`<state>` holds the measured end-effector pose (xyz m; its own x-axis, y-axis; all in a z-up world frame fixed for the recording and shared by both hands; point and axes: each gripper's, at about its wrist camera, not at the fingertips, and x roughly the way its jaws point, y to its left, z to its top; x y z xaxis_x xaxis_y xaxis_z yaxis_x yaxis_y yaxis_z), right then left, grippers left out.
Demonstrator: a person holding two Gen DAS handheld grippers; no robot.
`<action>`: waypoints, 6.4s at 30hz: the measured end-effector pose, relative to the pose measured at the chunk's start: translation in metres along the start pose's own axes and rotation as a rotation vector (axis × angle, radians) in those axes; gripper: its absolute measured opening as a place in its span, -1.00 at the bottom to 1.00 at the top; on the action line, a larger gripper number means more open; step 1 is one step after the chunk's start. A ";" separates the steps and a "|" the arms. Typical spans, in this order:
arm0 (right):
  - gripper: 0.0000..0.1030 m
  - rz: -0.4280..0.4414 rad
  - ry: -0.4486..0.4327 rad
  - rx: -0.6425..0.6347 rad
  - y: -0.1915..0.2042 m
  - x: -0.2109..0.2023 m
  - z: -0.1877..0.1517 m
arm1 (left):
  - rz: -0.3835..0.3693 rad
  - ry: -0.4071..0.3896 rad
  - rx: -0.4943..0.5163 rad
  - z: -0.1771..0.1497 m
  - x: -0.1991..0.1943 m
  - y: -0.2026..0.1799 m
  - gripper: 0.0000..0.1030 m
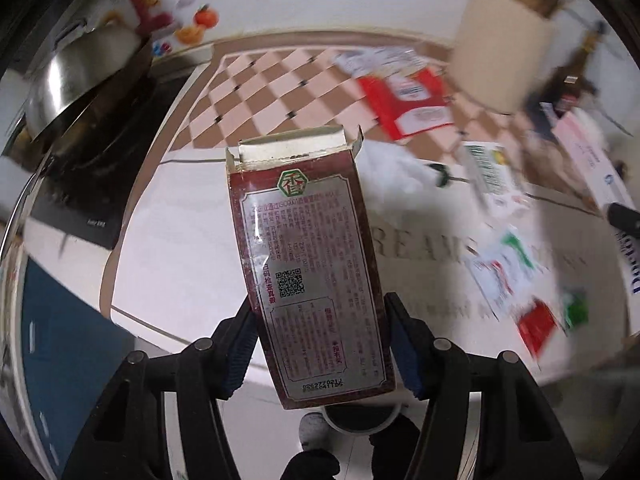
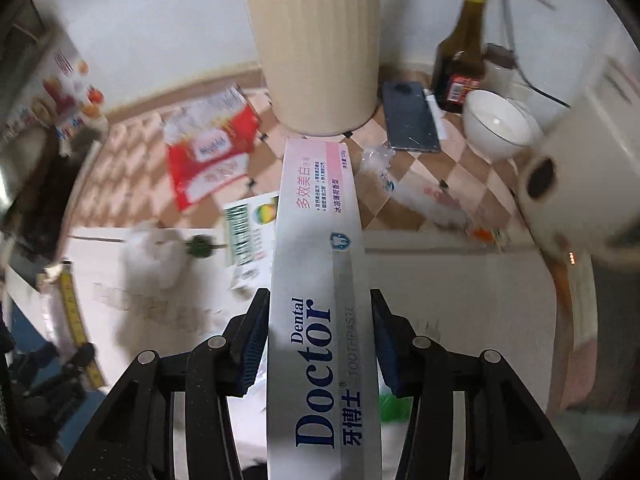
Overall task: Collect trash
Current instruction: 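Carry both boxes down over the grey bin and open both tools, then raise both tools back toward the counter, then grasp the white tissue with the left tool while the right grasps the green-white medicine box, then lower the tissue and green box over the bin and open both tools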
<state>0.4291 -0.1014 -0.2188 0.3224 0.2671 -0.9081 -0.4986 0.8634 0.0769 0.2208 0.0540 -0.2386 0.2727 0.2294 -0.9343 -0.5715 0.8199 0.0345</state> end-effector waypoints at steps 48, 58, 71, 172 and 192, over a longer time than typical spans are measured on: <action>1.00 -0.072 0.530 0.152 -0.003 0.372 -0.548 | -0.016 0.455 0.198 -0.346 0.376 -0.003 0.94; 1.00 -0.058 0.439 0.111 -0.014 0.241 -0.490 | -0.024 0.381 0.141 -0.313 0.232 -0.017 0.94; 1.00 -0.041 0.295 0.061 0.008 -0.021 -0.406 | -0.069 0.329 0.122 -0.273 0.033 -0.012 0.94; 0.37 -0.017 0.276 0.264 -0.010 0.164 -0.483 | -0.303 0.508 0.004 -0.286 0.311 -0.030 -0.86; 1.00 0.059 0.521 0.207 -0.024 0.426 -0.567 | -0.135 0.547 0.158 -0.354 0.463 -0.036 1.00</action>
<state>0.1224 -0.2508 -0.8412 -0.1671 0.1164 -0.9791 -0.3188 0.9333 0.1653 0.0938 -0.0545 -0.7980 -0.1280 -0.1525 -0.9800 -0.4258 0.9009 -0.0846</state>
